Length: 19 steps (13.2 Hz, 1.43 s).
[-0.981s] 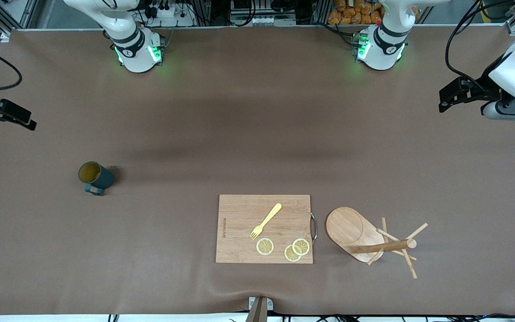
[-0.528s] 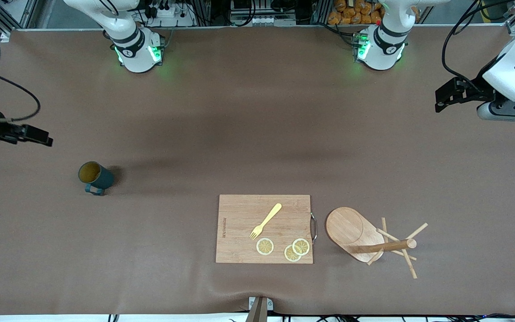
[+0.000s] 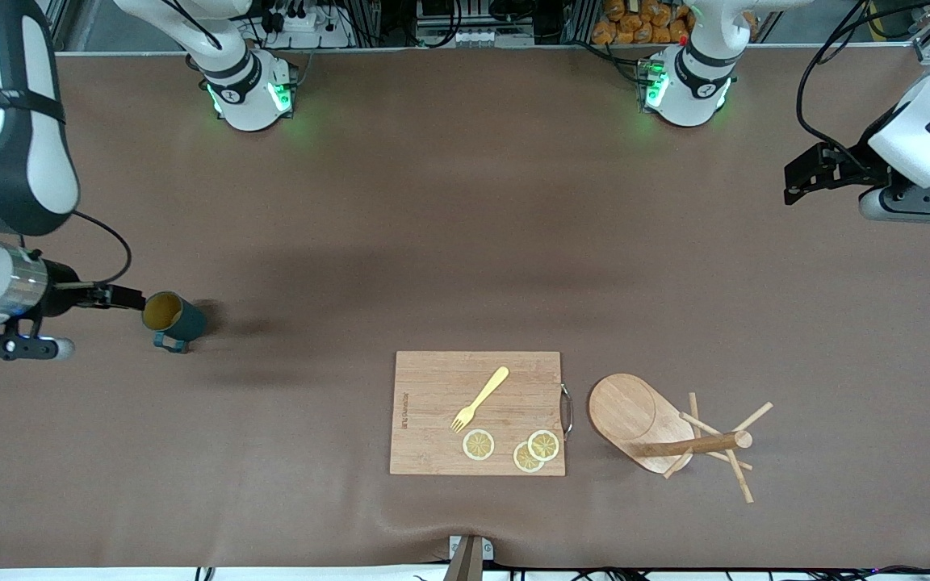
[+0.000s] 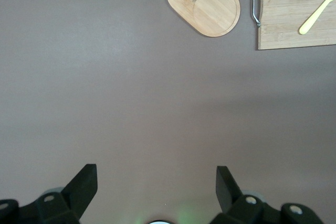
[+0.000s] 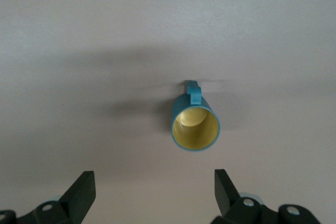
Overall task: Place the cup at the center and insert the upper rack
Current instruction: 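Reach the right gripper to the teal mug and grasp its rim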
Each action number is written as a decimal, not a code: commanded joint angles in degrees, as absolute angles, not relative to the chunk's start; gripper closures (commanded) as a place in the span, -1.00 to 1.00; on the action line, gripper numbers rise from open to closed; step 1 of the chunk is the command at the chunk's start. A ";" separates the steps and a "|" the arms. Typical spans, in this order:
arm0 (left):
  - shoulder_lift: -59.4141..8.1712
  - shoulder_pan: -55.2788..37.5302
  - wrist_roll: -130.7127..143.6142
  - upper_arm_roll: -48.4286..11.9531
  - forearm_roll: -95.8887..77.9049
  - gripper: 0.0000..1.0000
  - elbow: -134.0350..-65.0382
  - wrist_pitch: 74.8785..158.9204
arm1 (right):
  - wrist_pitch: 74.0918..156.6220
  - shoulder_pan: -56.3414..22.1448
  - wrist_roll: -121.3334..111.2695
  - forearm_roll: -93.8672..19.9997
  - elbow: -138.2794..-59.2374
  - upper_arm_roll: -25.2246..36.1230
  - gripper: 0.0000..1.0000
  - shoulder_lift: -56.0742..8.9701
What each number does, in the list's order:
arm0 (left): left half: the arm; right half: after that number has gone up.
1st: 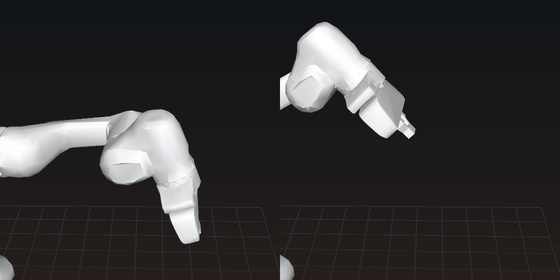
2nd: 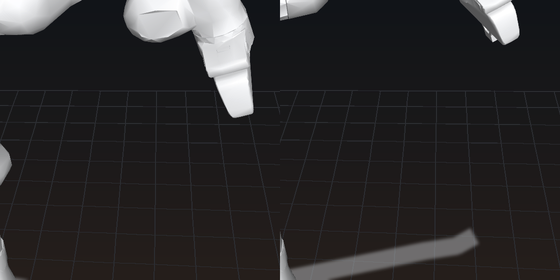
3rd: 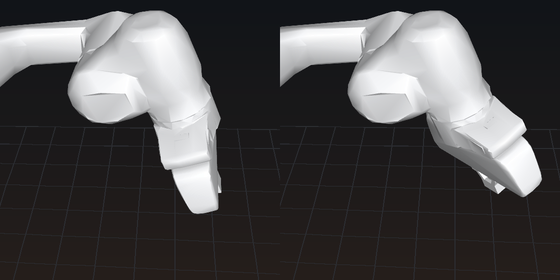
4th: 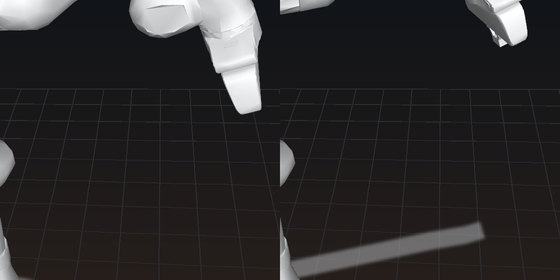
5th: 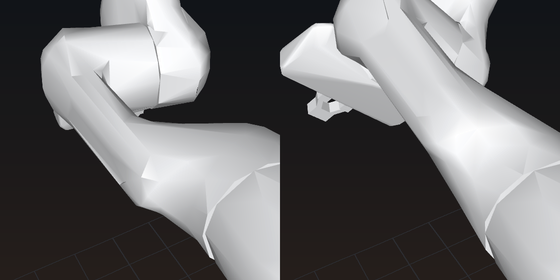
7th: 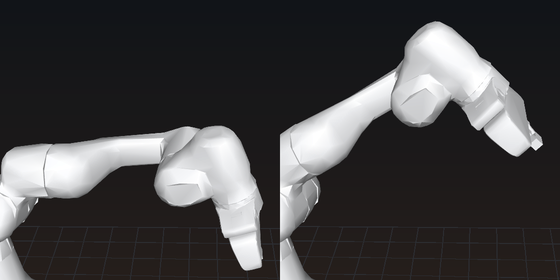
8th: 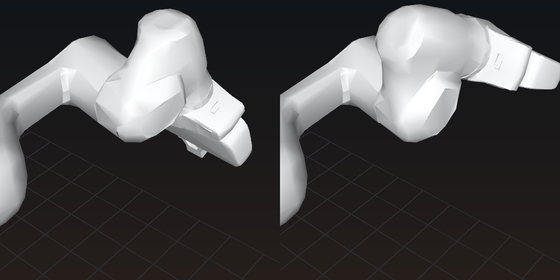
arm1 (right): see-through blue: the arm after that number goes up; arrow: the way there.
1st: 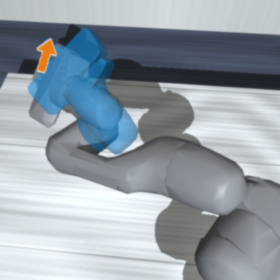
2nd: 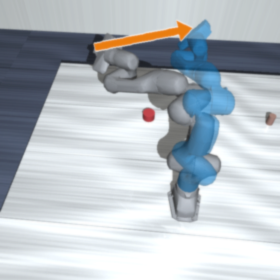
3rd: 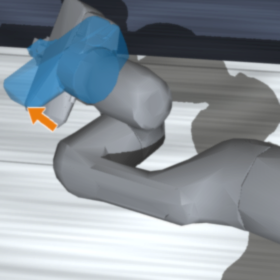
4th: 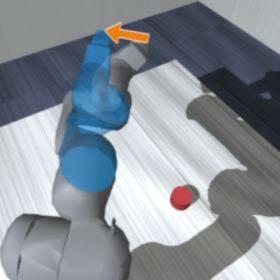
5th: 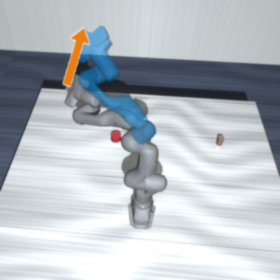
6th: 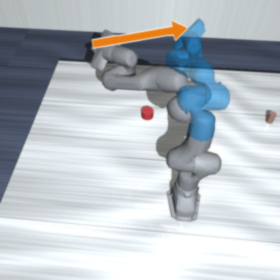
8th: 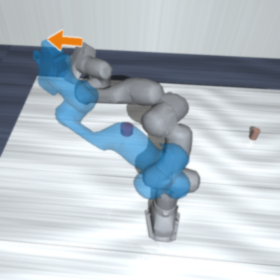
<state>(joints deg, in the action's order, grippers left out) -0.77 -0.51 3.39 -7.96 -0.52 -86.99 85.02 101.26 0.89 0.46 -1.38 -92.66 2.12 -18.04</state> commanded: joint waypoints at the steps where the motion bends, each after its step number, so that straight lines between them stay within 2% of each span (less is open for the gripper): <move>1: -0.88 -0.35 3.87 -8.26 0.09 -1.00 -86.48 85.25 | 109.31 1.14 0.61 -1.41 -100.26 2.29 -1.00 -17.93; 5: -0.88 -0.26 3.87 -8.26 0.09 -1.00 -86.40 85.25 | 110.73 1.23 0.62 -1.49 -103.09 2.29 -1.00 -18.98; 7: -0.97 -0.18 3.87 -8.26 0.09 -1.00 -86.48 85.25 | 114.59 1.75 0.53 -1.49 -106.33 2.29 -1.00 -19.16; 8: -0.97 0.00 3.87 -8.26 0.09 -1.00 -86.48 85.25 | 116.78 1.76 0.53 -1.49 -107.91 2.29 -0.94 -19.16; 9: -0.97 0.09 3.87 -8.26 0.09 -1.00 -86.48 85.25 | 118.72 1.67 0.53 -1.49 -109.06 2.29 -0.78 -19.25; 12: -1.05 0.26 3.87 -8.26 0.09 -1.00 -86.48 85.25 | 123.92 1.58 0.53 -1.49 -112.75 2.29 -0.56 -19.60; 16: -0.97 0.26 3.78 -8.26 0.09 -1.00 -86.48 85.25 | 124.80 1.49 0.61 -1.58 -114.07 2.29 -0.48 -20.74; 18: -0.97 0.26 3.87 -8.26 0.09 -1.00 -86.48 85.34 | 126.21 1.23 0.62 -1.67 -115.22 2.20 -0.32 -20.74; 19: -0.97 0.26 3.78 -8.26 0.09 -1.00 -86.48 85.34 | 126.30 1.14 0.70 -1.67 -115.31 2.28 -0.12 -20.92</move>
<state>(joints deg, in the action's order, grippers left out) -0.82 -0.06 3.39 -7.91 -0.52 -86.99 85.07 125.15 1.10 0.45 -1.39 -114.32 2.58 -20.95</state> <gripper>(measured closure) 0.000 0.330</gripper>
